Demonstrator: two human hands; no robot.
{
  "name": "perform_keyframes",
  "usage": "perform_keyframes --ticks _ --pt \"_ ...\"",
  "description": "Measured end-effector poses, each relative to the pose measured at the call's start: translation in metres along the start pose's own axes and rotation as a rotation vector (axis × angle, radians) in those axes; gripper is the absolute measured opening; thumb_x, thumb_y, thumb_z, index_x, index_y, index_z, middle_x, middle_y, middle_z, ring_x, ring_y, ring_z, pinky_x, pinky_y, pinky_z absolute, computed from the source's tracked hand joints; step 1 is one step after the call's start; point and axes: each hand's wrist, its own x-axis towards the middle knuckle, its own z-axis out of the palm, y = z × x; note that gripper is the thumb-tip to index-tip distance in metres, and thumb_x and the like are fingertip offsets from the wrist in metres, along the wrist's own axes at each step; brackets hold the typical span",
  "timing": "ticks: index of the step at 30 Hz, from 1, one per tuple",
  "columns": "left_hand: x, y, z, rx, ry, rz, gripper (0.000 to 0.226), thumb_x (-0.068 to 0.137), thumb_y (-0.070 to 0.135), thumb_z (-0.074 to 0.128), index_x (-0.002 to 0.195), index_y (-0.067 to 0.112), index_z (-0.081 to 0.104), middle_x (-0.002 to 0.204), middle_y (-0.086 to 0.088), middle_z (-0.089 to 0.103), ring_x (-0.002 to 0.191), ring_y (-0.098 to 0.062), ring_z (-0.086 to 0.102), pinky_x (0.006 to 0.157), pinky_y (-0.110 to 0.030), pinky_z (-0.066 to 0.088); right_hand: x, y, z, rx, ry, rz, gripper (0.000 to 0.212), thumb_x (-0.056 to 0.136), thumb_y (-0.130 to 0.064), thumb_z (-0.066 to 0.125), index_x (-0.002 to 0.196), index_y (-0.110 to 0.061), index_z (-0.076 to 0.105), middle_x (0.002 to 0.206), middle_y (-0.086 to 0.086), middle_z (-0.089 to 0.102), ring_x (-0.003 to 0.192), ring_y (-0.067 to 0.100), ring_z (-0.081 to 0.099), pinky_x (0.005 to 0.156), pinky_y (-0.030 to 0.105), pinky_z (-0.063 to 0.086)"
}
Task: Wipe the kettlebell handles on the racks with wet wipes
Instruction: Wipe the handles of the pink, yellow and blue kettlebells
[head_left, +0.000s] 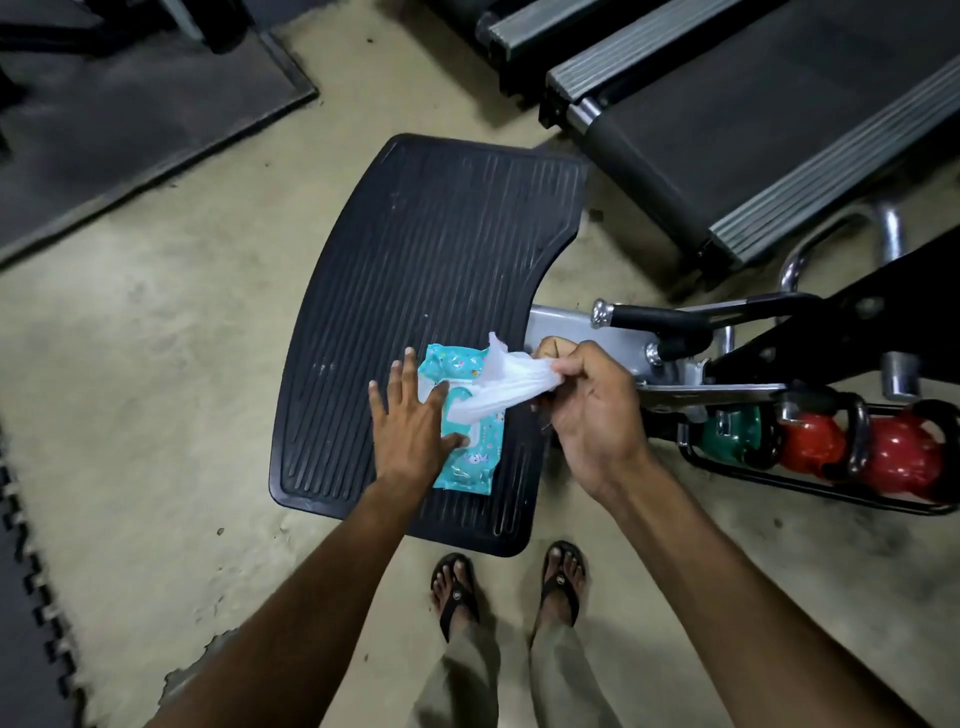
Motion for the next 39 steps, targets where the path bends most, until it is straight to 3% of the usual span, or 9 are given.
perform_keyframes --ticks 4,6,9,13,16,20,23,29,39 --pt "-0.031 0.009 -0.040 -0.445 0.160 0.056 0.062 0.092 0.038 0.076 0.149 0.028 0.052 0.165 -0.009 0.035 0.150 -0.030 0.037 0.127 -0.053 0.024 -0.033 -0.036 0.005 0.050 0.086 0.033 0.020 0.078 -0.017 0.042 0.060 -0.022 0.034 0.067 0.002 0.024 0.063 0.012 0.027 0.059 0.032 0.025" --pt "-0.065 0.026 -0.083 -1.009 0.104 0.017 0.035 0.099 0.020 0.068 0.133 0.021 0.067 0.138 -0.003 0.066 0.123 -0.023 0.066 0.108 -0.052 0.051 -0.061 -0.061 0.010 0.079 0.128 0.033 0.033 0.088 -0.012 0.037 0.057 -0.024 0.039 0.060 -0.004 0.035 0.058 0.009 0.034 0.059 0.032 0.024" --pt "-0.114 0.059 -0.156 -1.511 -0.112 -0.064 0.028 0.109 0.024 0.050 0.117 0.013 0.074 0.108 -0.004 0.079 0.099 -0.022 0.076 0.084 -0.033 0.062 -0.092 -0.080 0.015 0.096 0.209 0.006 0.026 0.090 -0.012 0.044 0.066 -0.019 0.046 0.064 -0.002 0.044 0.061 0.010 0.045 0.061 0.030 0.033" --pt "-0.165 0.104 -0.217 -1.424 -0.195 0.153 0.037 0.097 0.044 0.065 0.088 0.009 0.071 0.082 -0.001 0.066 0.075 -0.014 0.059 0.070 -0.029 0.049 -0.147 -0.103 0.000 -0.131 0.360 -0.137 0.021 0.075 -0.024 0.066 0.074 -0.009 0.051 0.073 0.014 0.043 0.067 0.023 0.045 0.058 0.031 0.042" --pt "-0.183 0.135 -0.233 -1.408 -0.257 0.284 0.038 0.094 0.018 0.075 0.064 0.012 0.052 0.063 0.005 0.054 0.063 -0.008 0.049 0.061 -0.024 0.039 -0.184 -0.118 -0.027 -0.601 0.536 -0.334 0.032 0.081 -0.035 0.069 0.090 -0.006 0.059 0.081 0.016 0.062 0.075 0.023 0.059 0.065 0.044 0.052" --pt "-0.196 0.183 -0.248 -1.296 -0.262 0.387 0.023 0.095 0.011 0.071 0.075 0.003 0.064 0.062 -0.003 0.061 0.061 -0.010 0.050 0.056 -0.027 0.038 -0.237 -0.136 -0.061 -1.170 0.730 -0.634 0.037 0.091 -0.021 0.066 0.126 -0.019 0.057 0.123 0.002 0.056 0.106 0.022 0.063 0.083 0.038 0.055" --pt "-0.205 0.224 -0.253 -1.278 -0.280 0.417 0.013 0.095 0.009 0.071 0.086 0.000 0.070 0.065 0.000 0.070 0.060 -0.009 0.057 0.056 -0.023 0.044 -0.268 -0.145 -0.080 -1.316 0.633 -0.774 0.046 0.095 -0.020 0.062 0.140 -0.013 0.056 0.139 0.007 0.052 0.127 0.023 0.054 0.102 0.033 0.049" --pt "-0.231 0.325 -0.259 -1.433 -0.480 0.442 0.023 0.102 0.016 0.060 0.089 0.010 0.078 0.091 -0.026 0.076 0.077 -0.033 0.069 0.071 -0.037 0.054 -0.292 -0.172 -0.154 -1.215 0.540 -0.699 0.055 0.093 -0.016 0.053 0.147 -0.018 0.052 0.147 0.001 0.055 0.133 0.017 0.055 0.108 0.032 0.048" --pt "-0.220 0.454 -0.263 -1.338 -0.270 0.511 0.016 0.098 0.024 0.067 0.101 0.017 0.080 0.101 -0.005 0.080 0.101 -0.024 0.075 0.090 -0.040 0.059 -0.294 -0.291 -0.294 -0.947 0.634 -0.724 0.021 0.092 -0.010 0.067 0.107 -0.019 0.079 0.102 -0.017 0.076 0.095 -0.006 0.069 0.089 0.026 0.056"
